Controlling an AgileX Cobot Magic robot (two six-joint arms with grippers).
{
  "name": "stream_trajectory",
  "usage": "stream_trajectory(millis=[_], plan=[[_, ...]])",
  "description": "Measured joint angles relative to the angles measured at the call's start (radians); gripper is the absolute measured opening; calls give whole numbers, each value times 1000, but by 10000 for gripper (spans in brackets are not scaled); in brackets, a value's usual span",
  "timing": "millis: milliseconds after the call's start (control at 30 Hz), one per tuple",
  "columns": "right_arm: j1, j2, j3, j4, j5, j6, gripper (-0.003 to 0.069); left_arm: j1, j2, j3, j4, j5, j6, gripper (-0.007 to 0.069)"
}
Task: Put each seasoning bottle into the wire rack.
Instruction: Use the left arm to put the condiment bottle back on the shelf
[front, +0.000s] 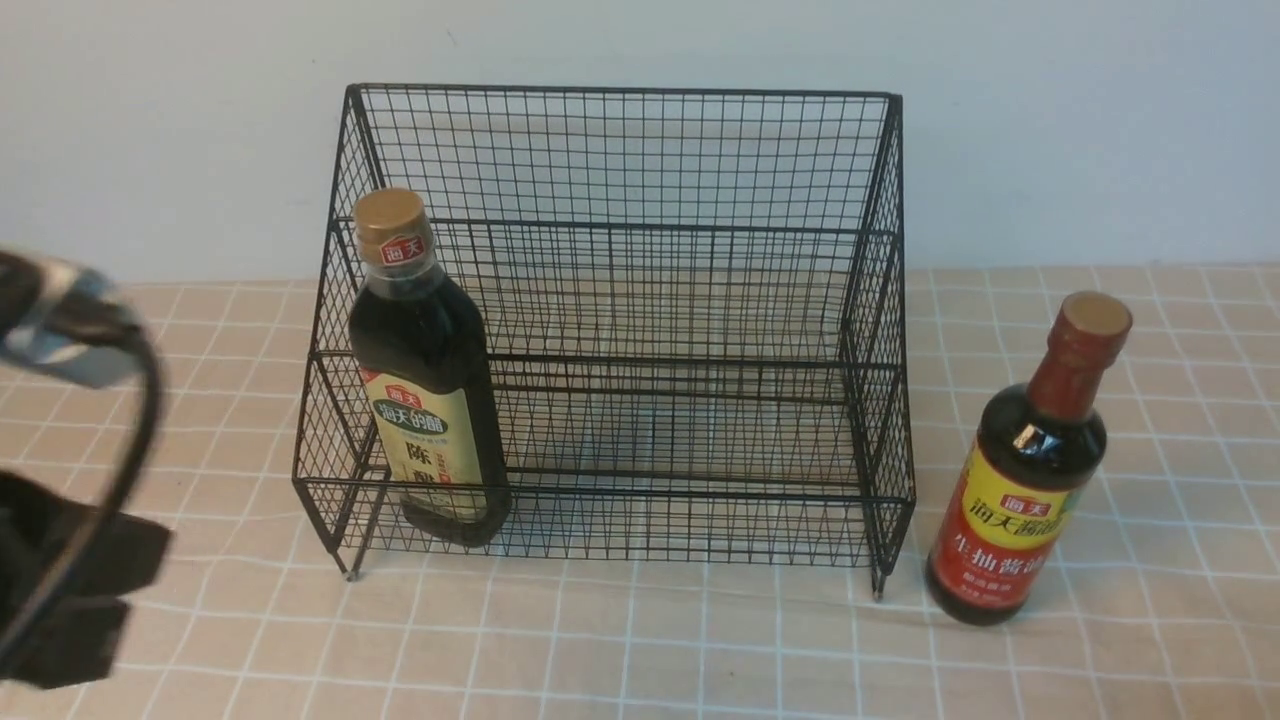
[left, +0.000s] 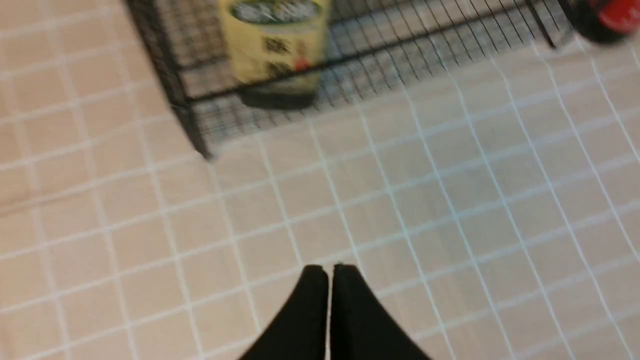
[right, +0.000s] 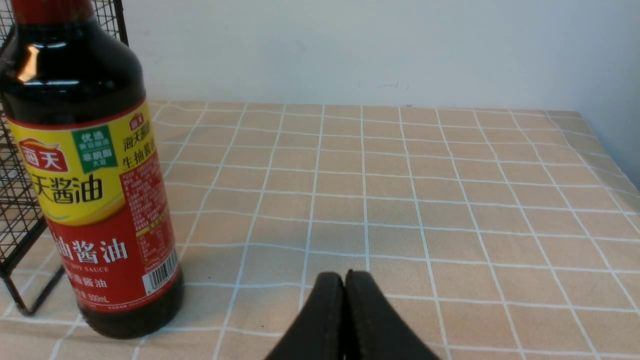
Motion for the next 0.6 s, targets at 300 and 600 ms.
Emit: stream_trajectory(millis=[300,600], plan=[[0,0,0,0,0,0,-15,0,-211,1,63,-20,-180,-7],[0,0,0,0,0,0,-15,0,54,51,-120,-123,30,-7]])
